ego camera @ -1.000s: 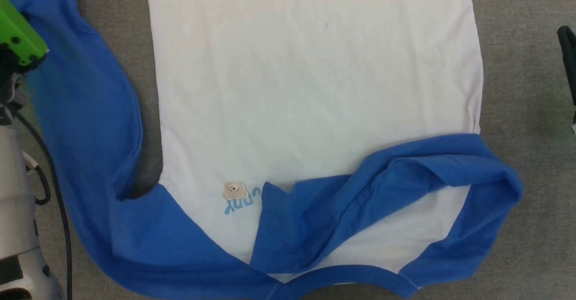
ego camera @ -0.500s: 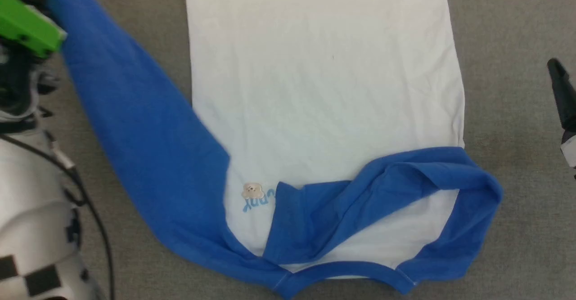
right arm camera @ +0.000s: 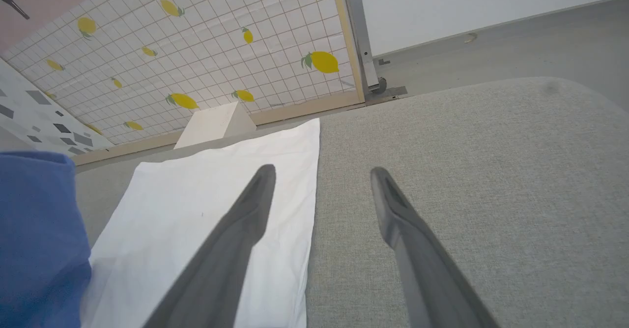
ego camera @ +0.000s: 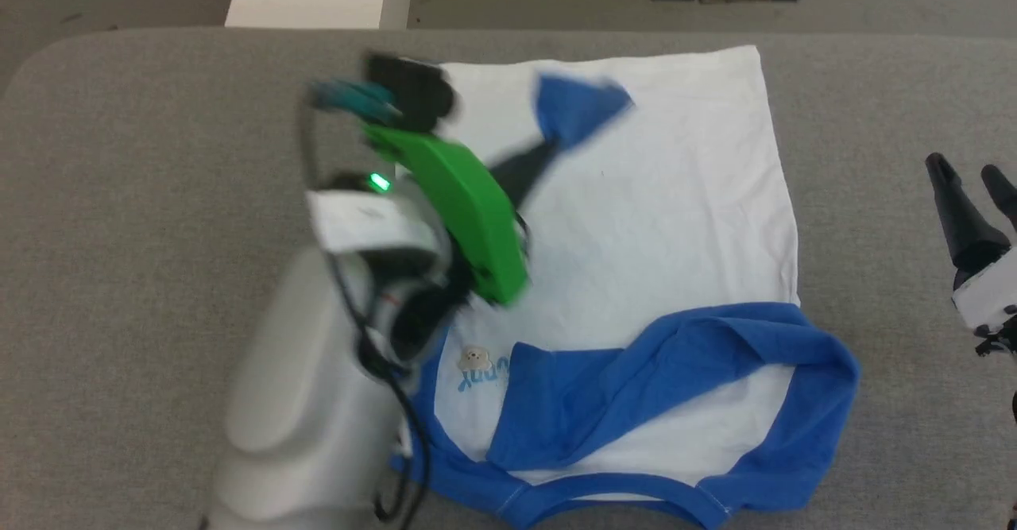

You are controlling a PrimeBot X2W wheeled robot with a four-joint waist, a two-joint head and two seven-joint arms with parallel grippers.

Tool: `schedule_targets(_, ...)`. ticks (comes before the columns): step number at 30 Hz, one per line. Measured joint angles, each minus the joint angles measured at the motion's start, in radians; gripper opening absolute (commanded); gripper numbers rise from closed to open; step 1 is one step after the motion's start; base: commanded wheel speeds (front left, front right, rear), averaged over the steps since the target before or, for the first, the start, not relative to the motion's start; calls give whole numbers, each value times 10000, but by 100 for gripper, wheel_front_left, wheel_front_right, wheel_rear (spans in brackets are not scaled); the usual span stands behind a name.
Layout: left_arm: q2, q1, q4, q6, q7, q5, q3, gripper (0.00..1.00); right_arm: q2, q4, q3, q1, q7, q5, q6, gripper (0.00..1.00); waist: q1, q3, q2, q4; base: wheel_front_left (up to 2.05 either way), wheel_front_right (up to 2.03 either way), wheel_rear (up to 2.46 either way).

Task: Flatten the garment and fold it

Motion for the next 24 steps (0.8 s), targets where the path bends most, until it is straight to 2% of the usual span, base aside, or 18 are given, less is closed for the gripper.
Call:
schedule_targets(5,-17,702,675,288,-518,-970,-2497,0,151,31,4,118,0,0,0,100,0,-235,0,-178,0,0,0)
schedule_targets(10,-36,875,1480,527,-1055,-1592,-4397,0,196,96,-15,209,-4,0,0,100,0,-219,0,-483,0,0,0)
schedule_targets(21,-38,848,3277,1133,-2598,-2560,-6552,0,274,309,-10,308,-77,4,0,100,0,-82,0,-845,0,0,0)
schedule_targets(22,-40,848,3369,1179,-2709,-2658,-6635,33,282,328,2,308,-96,4,0,100,0,-95,0,-858,0,0,0)
schedule_targets(23,-38,836,3475,1212,-2836,-2780,-6742,89,295,345,10,308,-105,4,0,100,0,-114,0,-870,0,0,0)
schedule_targets(24,-42,816,3582,1266,-2926,-2907,-6840,100,309,372,15,309,-107,4,0,100,0,-140,0,-874,0,0,0)
